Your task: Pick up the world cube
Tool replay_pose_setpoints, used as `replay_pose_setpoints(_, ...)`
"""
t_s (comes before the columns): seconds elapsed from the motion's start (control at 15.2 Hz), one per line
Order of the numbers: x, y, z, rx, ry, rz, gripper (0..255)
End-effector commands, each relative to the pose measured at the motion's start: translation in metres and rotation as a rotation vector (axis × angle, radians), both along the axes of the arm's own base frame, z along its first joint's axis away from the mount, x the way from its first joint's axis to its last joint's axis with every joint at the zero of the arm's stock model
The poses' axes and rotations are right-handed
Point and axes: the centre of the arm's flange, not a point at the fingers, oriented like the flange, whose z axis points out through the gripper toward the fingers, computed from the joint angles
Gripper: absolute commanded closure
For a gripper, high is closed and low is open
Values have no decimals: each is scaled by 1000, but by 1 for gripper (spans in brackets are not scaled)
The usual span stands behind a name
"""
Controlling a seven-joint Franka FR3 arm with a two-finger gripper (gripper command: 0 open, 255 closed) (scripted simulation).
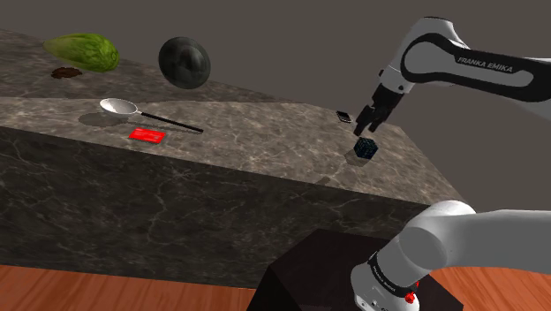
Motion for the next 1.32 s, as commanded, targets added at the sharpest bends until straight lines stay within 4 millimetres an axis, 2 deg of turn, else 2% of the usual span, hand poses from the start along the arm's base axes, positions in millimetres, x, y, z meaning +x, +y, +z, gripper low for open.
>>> replay_pose_setpoints(0.0, -1, -21, -12, -3, 9, -22, 0)
replay_pose_setpoints(0.53, -6, -111, -64, -13, 48, -113, 0)
replay_pose_setpoints(1.06, -6, -114, -105, -13, 48, -116, 0)
replay_pose_setpoints(1.19, -6, -114, -105, -13, 48, -116, 0)
replay_pose_setpoints(1.25, -6, -113, -105, -13, 48, -116, 255)
